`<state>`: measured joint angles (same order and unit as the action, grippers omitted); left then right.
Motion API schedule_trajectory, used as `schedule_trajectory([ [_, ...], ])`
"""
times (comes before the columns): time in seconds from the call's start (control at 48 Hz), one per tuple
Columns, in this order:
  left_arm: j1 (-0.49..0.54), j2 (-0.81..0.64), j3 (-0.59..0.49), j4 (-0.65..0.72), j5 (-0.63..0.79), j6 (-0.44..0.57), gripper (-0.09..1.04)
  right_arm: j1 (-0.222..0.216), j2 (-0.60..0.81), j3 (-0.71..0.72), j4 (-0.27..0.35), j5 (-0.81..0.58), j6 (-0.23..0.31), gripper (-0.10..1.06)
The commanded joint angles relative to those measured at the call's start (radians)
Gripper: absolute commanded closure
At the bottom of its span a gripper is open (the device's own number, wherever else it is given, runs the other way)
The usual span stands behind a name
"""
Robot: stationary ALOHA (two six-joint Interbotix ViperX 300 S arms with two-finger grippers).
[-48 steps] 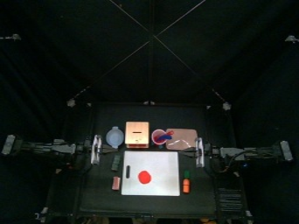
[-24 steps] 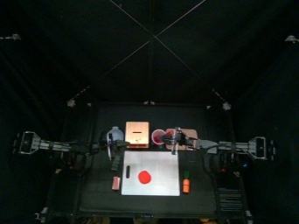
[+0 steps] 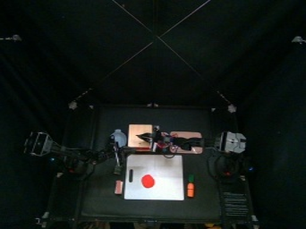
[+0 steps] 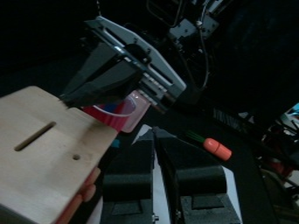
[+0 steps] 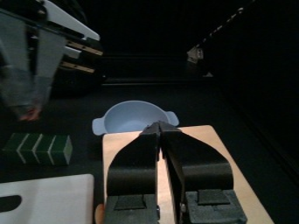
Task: Get the cutter from the drawer then cut the dough then place the extra dough in the bowl
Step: Open the drawer
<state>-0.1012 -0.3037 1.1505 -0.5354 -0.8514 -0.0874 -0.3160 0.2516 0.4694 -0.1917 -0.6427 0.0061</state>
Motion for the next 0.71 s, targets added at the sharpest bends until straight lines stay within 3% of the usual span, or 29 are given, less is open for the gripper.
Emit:
schedule_trajectory([
  [0.021, -0.009, 0.021, -0.035, -0.029, -0.009, -0.055, 0.34, -0.018, 0.032, -0.074, 0.000, 0.017, -0.002, 1.00],
  [0.271, -0.008, 0.063, -0.064, -0.144, -0.009, -0.264, 0.13, -0.031, 0.074, -0.132, -0.005, 0.110, -0.015, 1.00],
  [0.708, -0.011, 0.258, -0.115, -0.164, -0.009, -0.594, 0.13, -0.043, 0.140, -0.149, -0.038, 0.173, -0.015, 1.00],
])
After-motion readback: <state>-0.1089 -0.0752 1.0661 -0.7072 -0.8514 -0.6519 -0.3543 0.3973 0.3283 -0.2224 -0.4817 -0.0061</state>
